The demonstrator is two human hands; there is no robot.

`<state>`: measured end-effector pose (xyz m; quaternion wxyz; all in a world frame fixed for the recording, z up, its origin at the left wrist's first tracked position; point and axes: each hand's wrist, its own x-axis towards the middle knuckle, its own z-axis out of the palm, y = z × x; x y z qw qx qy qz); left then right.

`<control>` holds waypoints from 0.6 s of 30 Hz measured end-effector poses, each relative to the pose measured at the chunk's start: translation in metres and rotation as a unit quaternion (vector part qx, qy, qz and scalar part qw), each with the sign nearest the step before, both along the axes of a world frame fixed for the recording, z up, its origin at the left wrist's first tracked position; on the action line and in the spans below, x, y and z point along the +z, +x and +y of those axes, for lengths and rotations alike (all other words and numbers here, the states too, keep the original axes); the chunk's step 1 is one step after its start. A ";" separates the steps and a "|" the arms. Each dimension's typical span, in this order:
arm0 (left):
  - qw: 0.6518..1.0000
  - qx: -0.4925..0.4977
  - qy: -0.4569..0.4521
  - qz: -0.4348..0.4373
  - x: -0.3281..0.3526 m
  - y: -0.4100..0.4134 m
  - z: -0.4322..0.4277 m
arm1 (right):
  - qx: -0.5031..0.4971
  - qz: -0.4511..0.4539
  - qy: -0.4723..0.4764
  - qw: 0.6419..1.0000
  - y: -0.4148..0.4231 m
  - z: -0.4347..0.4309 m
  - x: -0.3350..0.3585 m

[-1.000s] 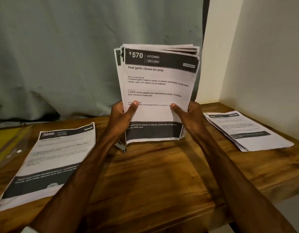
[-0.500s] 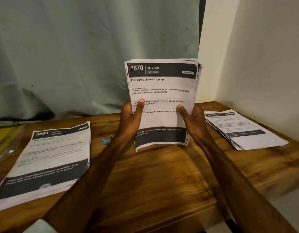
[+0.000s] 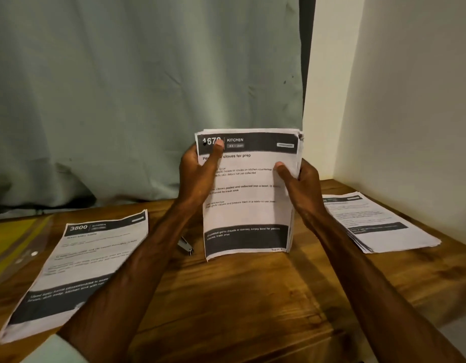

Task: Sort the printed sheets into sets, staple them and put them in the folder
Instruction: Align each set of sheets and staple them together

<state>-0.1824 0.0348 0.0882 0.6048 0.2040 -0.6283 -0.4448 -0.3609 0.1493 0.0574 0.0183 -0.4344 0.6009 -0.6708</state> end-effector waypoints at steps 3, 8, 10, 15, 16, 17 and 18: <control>0.999 0.044 -0.022 0.014 0.030 -0.003 0.002 | -0.007 0.009 -0.022 1.000 0.006 0.002 0.032; 0.997 0.075 -0.007 0.017 0.046 -0.011 0.009 | -0.017 -0.019 -0.037 0.999 0.021 0.002 0.063; 0.996 0.085 -0.002 0.020 0.046 -0.012 0.011 | -0.033 -0.039 -0.037 0.998 0.025 0.001 0.067; 0.993 0.120 0.005 0.021 0.045 -0.008 0.016 | -0.090 -0.061 -0.050 0.993 0.029 0.001 0.070; 0.993 0.118 0.004 0.022 0.045 -0.007 0.017 | -0.099 -0.067 -0.052 0.991 0.028 0.000 0.070; 0.993 0.117 0.003 0.022 0.045 -0.006 0.017 | -0.107 -0.071 -0.055 0.990 0.027 0.000 0.070; 0.993 0.117 0.003 0.021 0.045 -0.005 0.017 | -0.114 -0.074 -0.055 0.989 0.026 -0.001 0.070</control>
